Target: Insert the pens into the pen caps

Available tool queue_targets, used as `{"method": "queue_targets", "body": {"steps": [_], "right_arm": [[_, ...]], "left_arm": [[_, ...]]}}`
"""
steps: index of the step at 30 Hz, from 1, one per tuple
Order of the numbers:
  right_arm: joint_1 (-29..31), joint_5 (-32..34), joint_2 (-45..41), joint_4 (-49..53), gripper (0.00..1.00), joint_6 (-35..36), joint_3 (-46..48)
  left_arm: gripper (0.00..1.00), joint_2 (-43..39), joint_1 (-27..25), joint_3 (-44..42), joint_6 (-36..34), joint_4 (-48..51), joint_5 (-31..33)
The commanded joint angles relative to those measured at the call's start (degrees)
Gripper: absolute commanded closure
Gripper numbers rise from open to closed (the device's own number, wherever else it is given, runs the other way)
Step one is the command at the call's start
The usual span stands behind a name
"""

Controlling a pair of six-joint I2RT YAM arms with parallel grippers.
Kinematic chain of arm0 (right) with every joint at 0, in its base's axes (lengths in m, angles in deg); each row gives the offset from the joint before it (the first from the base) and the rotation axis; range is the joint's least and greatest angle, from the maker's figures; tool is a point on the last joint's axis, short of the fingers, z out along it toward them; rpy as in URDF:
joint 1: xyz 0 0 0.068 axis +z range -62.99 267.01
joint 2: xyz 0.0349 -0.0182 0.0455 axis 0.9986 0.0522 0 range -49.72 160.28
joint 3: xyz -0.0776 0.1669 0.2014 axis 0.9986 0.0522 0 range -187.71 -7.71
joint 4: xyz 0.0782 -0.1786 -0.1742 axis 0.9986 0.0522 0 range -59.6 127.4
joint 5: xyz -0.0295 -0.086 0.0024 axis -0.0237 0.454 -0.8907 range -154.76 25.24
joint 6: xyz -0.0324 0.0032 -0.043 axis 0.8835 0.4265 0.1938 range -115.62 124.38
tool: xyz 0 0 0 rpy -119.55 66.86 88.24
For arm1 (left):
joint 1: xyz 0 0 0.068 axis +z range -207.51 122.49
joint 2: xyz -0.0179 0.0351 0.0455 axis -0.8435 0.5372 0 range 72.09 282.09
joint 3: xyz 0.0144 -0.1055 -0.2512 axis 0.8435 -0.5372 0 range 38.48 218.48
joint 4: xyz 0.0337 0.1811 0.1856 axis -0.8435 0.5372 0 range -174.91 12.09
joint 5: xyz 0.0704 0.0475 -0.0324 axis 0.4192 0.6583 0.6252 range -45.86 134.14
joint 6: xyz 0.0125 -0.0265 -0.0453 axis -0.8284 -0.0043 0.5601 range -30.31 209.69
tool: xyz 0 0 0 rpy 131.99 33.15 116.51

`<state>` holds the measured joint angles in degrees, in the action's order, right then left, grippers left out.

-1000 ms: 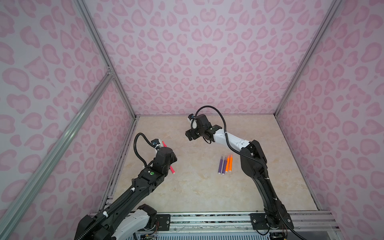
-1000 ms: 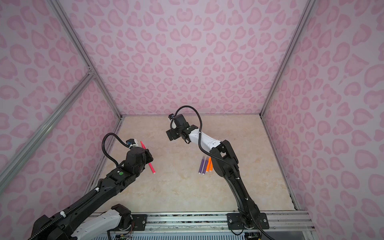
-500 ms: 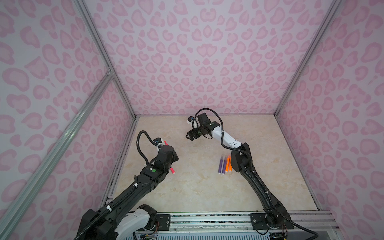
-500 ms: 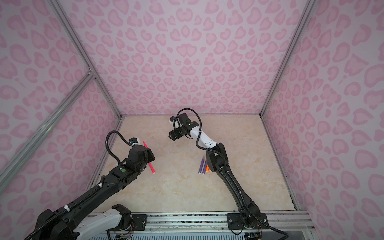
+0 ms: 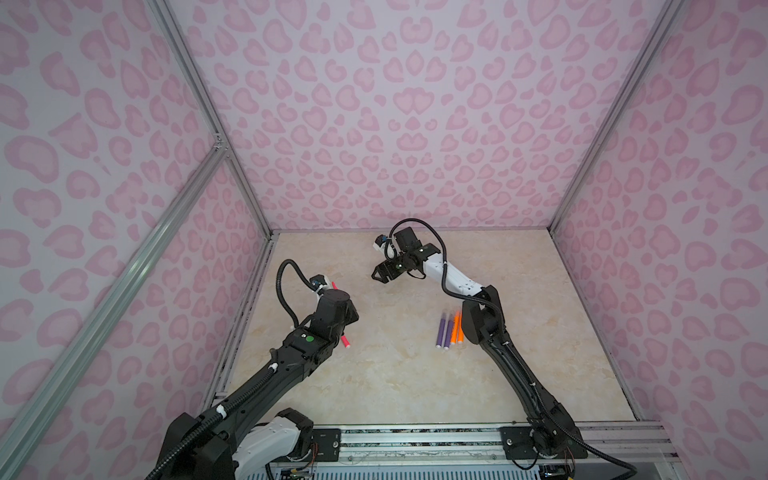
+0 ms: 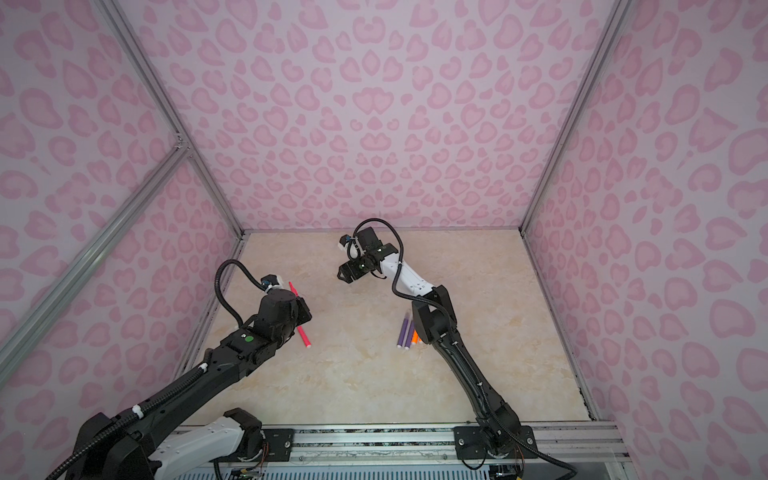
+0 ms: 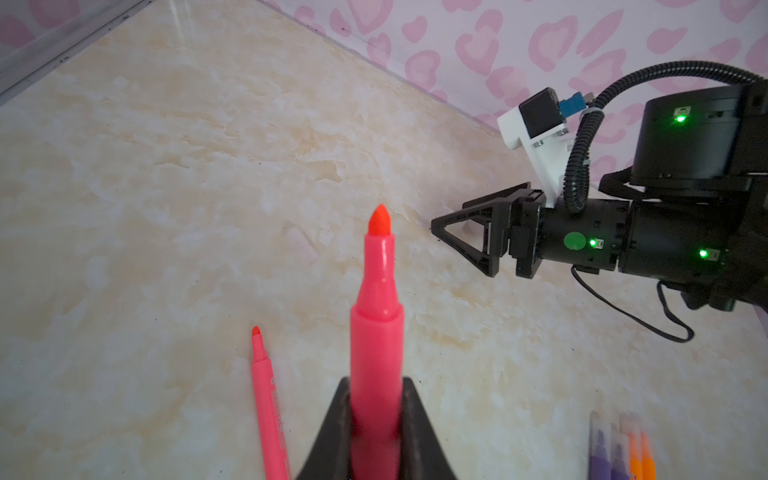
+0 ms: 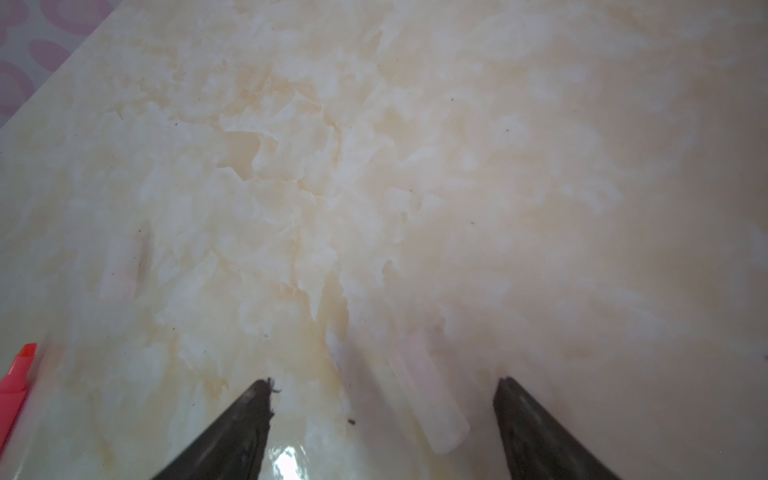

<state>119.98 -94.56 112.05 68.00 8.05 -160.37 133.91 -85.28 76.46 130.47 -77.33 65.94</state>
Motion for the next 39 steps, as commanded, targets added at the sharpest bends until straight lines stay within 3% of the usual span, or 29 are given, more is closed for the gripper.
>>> {"method": "queue_targets", "body": {"steps": [1,12,24,28,32,39], "right_arm": [[0.16,-1.77,0.72,1.06,0.18,0.47,-0.27],[1.38,-0.21,0.72,2.04,0.33,1.52,-0.48],[5.83,21.70,0.48,3.97,0.33,-0.64,-0.66],[5.96,23.89,0.58,4.13,0.34,-1.46,-0.66],[6.18,23.93,0.74,4.75,0.43,-1.12,-0.65],[6.49,22.97,0.69,5.53,0.68,0.03,-0.62]], "left_arm": [[0.97,0.57,0.04,0.92,-0.08,-0.63,-0.51],[0.97,1.51,0.21,1.29,-0.01,-0.70,-1.45],[0.97,2.07,0.30,1.44,0.24,-0.75,-2.43],[0.97,2.25,0.33,1.46,0.25,-0.81,-2.64],[0.97,2.34,0.33,1.48,0.36,-0.79,-2.73],[0.97,2.71,0.44,1.51,0.36,-0.82,-2.99]]}}
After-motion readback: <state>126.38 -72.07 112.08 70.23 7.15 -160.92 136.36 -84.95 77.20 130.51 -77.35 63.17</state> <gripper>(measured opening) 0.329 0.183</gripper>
